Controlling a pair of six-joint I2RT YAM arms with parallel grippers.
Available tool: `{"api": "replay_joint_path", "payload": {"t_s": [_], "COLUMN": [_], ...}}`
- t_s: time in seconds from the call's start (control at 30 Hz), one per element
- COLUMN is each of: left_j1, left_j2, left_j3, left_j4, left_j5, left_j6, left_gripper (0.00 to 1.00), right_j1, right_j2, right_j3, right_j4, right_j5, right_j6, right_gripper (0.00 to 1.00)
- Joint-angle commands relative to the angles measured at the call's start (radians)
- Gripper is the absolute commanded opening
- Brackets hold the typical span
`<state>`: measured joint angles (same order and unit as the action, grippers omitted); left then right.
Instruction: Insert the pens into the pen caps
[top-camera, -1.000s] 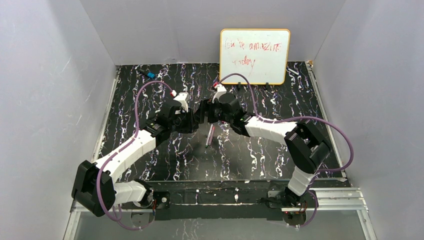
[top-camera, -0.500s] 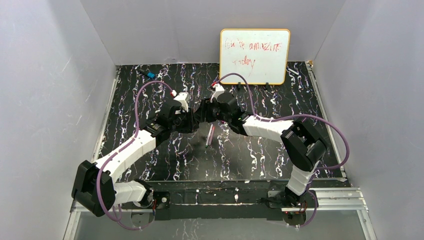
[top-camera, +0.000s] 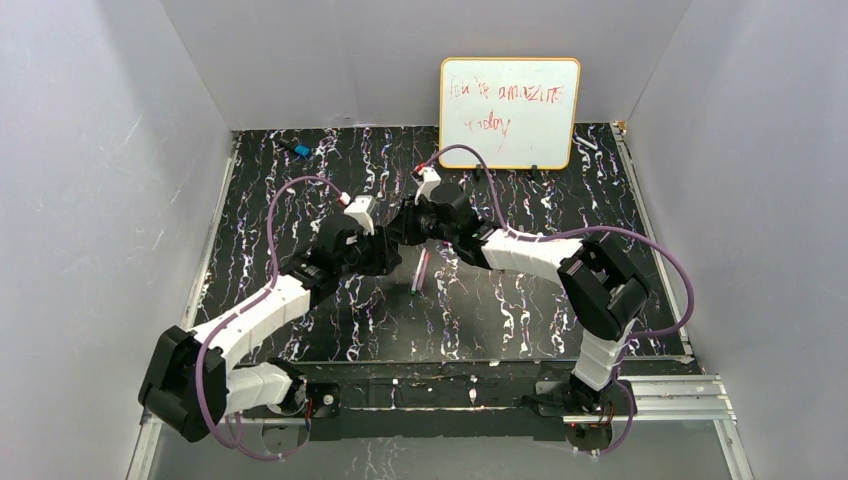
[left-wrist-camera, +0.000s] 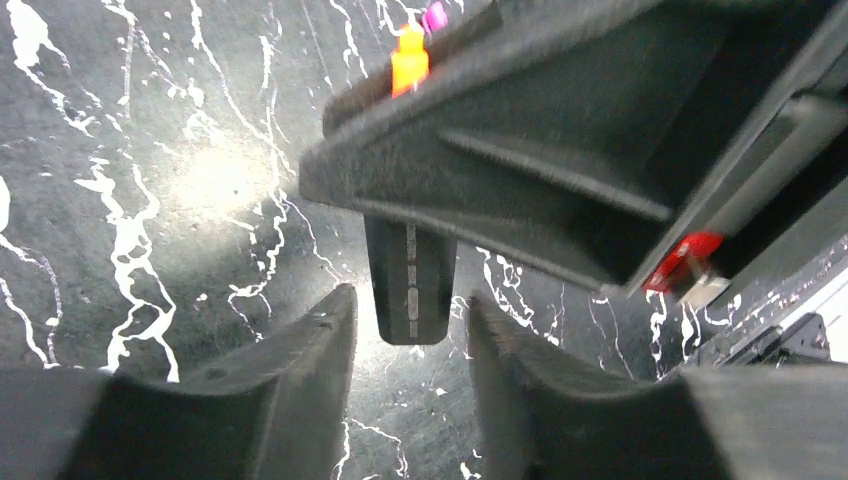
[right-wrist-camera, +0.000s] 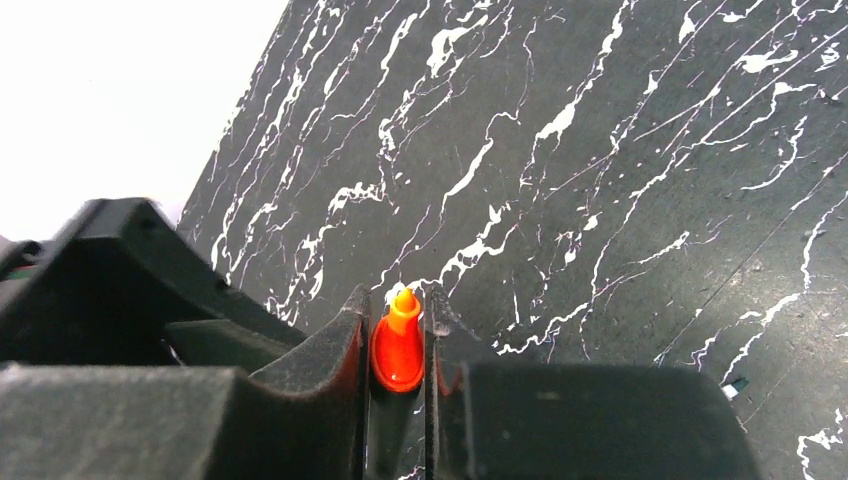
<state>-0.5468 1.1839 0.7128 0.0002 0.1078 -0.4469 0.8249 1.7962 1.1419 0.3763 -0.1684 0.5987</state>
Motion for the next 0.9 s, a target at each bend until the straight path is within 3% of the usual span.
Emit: {"api": "replay_joint_path", "payload": {"t_s": [0.0, 0.13, 0.3, 0.37, 0.43, 0.53, 0.7, 0.87], "left_j1": [0.001, 0.065, 0.240, 0.288, 0.296, 0.294, 0.287, 0.277], "left_j2": [-0.065, -0.111, -0.120, -0.089, -0.027, 0.051, 0.045, 0.046], "left_j3": [-0.093, -0.151, -0.252, -0.278, -0.276, -0.259, -0.269, -0.277], "left_j4": [0.149, 0.233, 0.461, 0.612, 0.754, 0.837, 0.850, 0.824], "left_j5": [0.075, 0.131, 0.435, 0.592, 0.722, 0.836, 0.881, 0.841], "left_j6": [-0.028, -0.054, -0.149, -0.219, -0.296, -0.362, -0.378, -0.353], "left_gripper": [0.52, 0.79, 0.87, 0.84, 0.75, 0.65, 0.65, 0.68], "right_j1": [-0.007, -0.014, -0.049, -0.071, -0.089, -0.106, -0.123, -0.124], "right_j2": [-0.031, -0.060, -0.112, -0.115, -0.111, -0.105, -0.074, -0.041], "right_j3": [-0.009, -0.049, -0.159, -0.187, -0.210, -0.243, -0.246, -0.210], "right_j4": [0.078, 0.097, 0.236, 0.299, 0.368, 0.463, 0.581, 0.624], "right_j5": [-0.044, -0.067, -0.149, -0.221, -0.283, -0.310, -0.342, -0.368], "right_j6": [-0.035, -0.052, -0.027, -0.005, 0.027, 0.076, 0.147, 0.194], "right_gripper": [0.01, 0.01, 0.01, 0.01, 0.01, 0.01, 0.01, 0.01]}}
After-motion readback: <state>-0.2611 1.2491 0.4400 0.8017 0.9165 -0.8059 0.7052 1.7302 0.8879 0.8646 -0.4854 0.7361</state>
